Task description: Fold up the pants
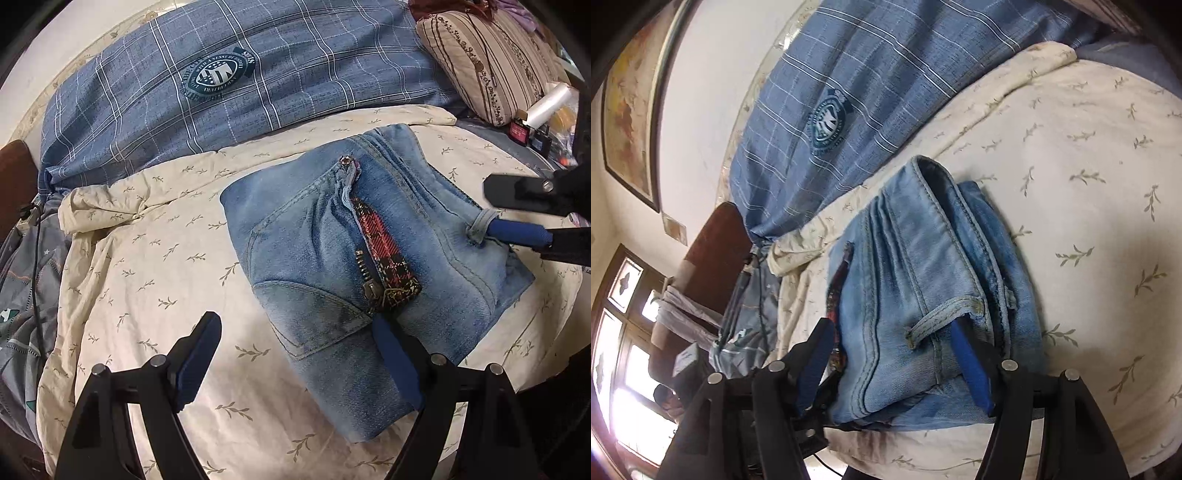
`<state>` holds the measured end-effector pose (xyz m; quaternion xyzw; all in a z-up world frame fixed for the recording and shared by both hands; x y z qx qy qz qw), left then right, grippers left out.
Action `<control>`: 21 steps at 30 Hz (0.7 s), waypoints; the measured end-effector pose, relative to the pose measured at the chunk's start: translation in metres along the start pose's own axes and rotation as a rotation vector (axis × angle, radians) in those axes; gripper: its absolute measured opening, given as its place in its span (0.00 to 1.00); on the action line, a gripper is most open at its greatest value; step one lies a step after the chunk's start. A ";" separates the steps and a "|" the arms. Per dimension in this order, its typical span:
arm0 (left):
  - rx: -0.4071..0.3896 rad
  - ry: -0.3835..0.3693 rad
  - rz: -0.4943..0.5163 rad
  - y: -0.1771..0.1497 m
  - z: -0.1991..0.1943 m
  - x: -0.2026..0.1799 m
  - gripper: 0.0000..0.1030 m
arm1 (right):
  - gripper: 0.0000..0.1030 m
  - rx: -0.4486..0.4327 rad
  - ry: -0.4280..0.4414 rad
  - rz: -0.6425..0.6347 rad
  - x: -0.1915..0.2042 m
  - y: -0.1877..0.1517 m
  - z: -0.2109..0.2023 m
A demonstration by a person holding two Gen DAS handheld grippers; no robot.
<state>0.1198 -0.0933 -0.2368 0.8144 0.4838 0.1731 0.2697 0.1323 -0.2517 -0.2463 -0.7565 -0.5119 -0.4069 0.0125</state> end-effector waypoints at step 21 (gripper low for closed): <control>-0.078 -0.082 -0.101 0.023 -0.053 0.010 0.84 | 0.68 -0.109 0.109 -0.013 0.010 0.015 -0.044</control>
Point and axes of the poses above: each gripper's, at about its wrist camera, not at the fingertips, and z roughly the way its jaws point, x to its left, y to its top, the point moved 10 cm from there along z, roughly the way its jaws point, and after that the axes turned 12 degrees about -y, right-handed, at the moved point
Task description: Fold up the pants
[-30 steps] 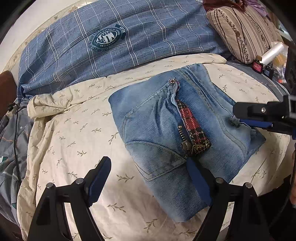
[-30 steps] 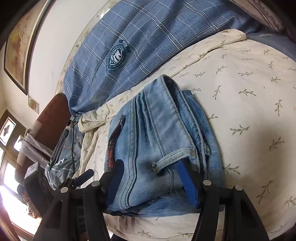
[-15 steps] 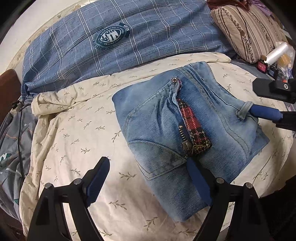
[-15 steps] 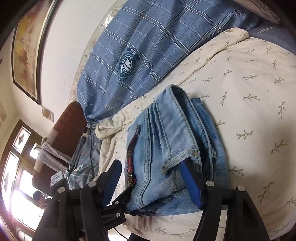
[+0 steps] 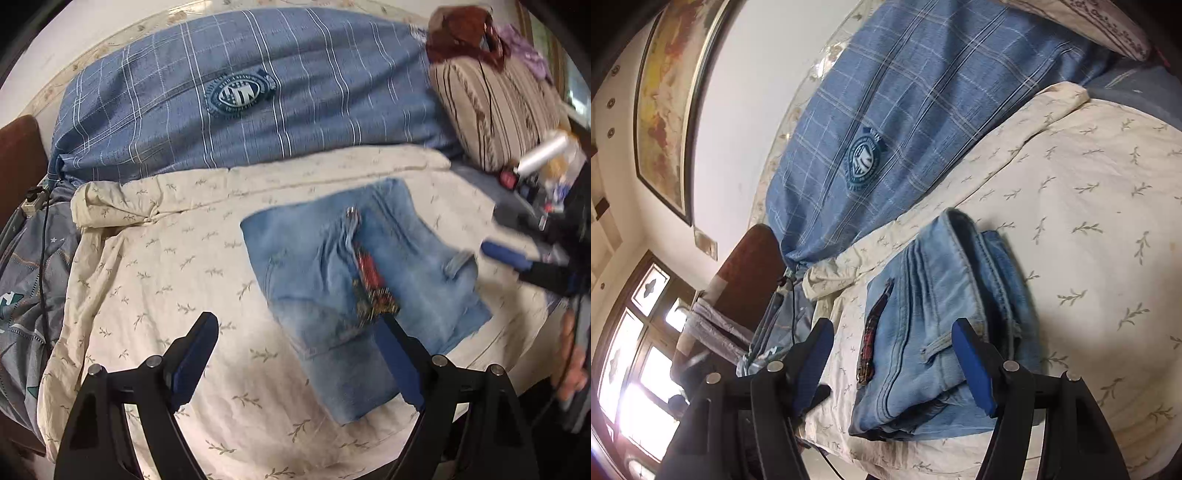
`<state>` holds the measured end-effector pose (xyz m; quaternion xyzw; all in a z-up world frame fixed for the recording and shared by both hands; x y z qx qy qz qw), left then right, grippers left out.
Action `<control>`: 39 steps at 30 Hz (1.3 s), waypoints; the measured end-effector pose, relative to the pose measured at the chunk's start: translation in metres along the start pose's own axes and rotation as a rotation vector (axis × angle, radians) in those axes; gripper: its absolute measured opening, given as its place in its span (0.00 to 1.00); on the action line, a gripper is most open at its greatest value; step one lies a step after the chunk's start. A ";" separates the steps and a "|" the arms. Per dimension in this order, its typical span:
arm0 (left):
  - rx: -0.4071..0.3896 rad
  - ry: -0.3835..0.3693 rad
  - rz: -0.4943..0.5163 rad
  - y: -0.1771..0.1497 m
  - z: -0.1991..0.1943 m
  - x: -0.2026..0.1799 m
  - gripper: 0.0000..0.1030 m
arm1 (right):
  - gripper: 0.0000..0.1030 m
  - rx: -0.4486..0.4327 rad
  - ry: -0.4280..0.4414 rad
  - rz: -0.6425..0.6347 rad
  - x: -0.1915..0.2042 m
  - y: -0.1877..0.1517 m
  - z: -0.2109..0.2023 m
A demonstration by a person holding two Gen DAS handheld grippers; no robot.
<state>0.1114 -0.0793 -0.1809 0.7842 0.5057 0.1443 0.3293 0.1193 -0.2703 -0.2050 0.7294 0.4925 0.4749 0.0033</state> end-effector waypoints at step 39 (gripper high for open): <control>0.227 0.149 0.014 -0.034 0.067 0.010 1.00 | 0.68 0.159 -0.057 0.150 -0.033 -0.022 0.053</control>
Point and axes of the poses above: each gripper's, at about its wrist camera, not at the fingertips, and z roughly the way its jaws point, x to its left, y to its top, the point moved 10 cm from there along z, roughly the way its jaws point, and after that the axes turned 12 degrees about -y, right-handed, at the moved point
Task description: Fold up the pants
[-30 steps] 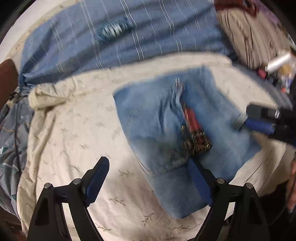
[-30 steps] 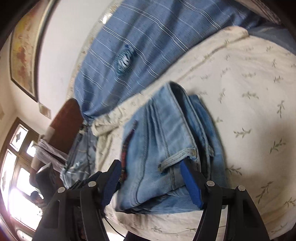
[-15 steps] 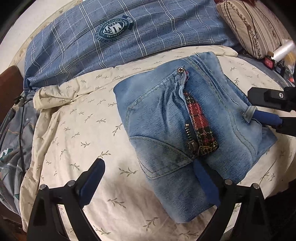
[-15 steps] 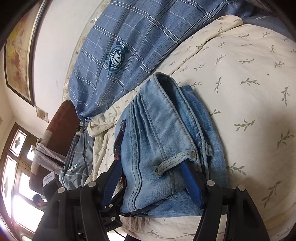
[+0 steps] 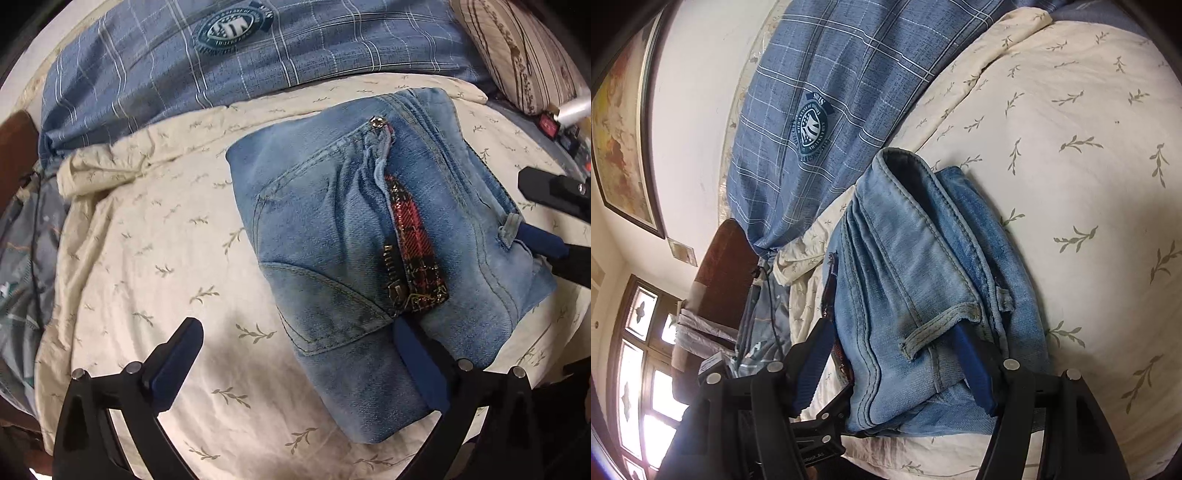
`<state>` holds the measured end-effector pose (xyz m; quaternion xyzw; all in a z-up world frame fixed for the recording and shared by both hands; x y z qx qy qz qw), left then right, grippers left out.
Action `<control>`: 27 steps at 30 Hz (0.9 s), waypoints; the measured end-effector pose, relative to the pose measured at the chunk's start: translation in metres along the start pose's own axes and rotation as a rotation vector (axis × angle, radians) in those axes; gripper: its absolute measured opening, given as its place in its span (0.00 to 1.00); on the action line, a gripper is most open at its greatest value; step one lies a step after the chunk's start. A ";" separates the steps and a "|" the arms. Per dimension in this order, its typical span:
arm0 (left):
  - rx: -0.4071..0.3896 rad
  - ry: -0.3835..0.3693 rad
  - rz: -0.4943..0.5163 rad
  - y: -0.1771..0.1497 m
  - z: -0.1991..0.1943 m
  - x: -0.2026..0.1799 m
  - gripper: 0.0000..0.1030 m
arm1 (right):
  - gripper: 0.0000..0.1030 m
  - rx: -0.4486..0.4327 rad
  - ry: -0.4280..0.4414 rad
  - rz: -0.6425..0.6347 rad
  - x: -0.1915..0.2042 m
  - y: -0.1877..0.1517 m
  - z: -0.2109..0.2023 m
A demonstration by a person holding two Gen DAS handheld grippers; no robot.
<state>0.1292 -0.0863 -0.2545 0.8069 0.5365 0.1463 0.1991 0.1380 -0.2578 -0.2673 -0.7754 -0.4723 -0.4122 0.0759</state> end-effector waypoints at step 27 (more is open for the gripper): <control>-0.264 0.002 -0.005 0.044 -0.077 0.006 1.00 | 0.74 -0.211 0.025 -0.083 0.022 0.027 -0.062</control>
Point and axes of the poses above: each gripper's, at about its wrist camera, not at the fingertips, and z roughly the way its jaws point, x to its left, y to its top, the point moved 10 cm from there along z, roughly the way its jaws point, and after that the axes turned 12 degrees about -y, right-handed, at the moved point
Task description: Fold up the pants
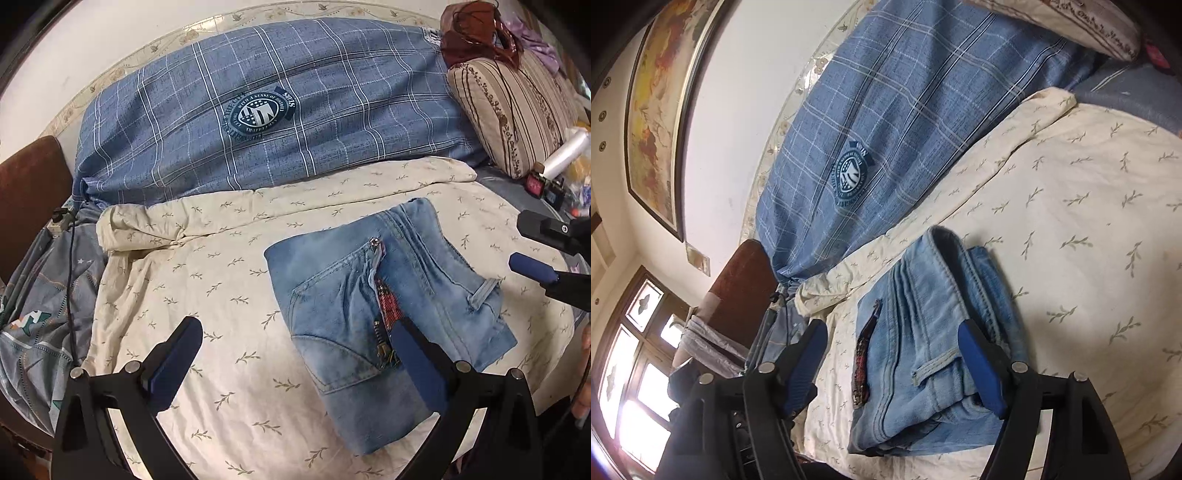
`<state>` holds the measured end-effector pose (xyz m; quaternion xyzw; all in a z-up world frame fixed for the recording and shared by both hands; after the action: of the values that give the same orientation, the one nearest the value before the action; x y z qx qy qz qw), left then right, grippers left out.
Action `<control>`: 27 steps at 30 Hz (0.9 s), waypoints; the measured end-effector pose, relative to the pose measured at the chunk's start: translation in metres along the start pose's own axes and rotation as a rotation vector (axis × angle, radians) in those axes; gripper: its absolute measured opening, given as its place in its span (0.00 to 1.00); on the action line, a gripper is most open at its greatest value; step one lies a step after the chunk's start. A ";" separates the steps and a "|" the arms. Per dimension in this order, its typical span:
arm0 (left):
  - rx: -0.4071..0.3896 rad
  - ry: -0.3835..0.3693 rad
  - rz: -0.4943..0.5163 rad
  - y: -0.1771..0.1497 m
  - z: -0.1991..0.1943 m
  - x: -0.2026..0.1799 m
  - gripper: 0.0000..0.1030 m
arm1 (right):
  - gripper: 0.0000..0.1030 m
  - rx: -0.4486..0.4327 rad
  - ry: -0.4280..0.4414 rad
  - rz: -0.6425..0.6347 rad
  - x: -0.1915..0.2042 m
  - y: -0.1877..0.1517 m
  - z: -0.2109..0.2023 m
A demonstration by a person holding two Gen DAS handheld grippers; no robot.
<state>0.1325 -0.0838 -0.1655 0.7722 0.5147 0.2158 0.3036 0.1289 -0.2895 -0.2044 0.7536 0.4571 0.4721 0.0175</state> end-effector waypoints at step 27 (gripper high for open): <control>0.107 -0.081 -0.077 0.003 0.042 0.002 1.00 | 0.75 0.045 -0.083 0.087 -0.043 0.016 0.005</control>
<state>0.1619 -0.0934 -0.1938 0.7750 0.5422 0.1448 0.2907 0.1376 -0.3272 -0.2301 0.7918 0.4332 0.4306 -0.0011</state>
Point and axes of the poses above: each gripper's, at about its wrist camera, not at the fingertips, and z roughly the way its jaws point, x to its left, y to its top, the point moved 10 cm from there along z, roughly the way its jaws point, and after that the axes turned 12 degrees about -y, right-handed, at the moved point
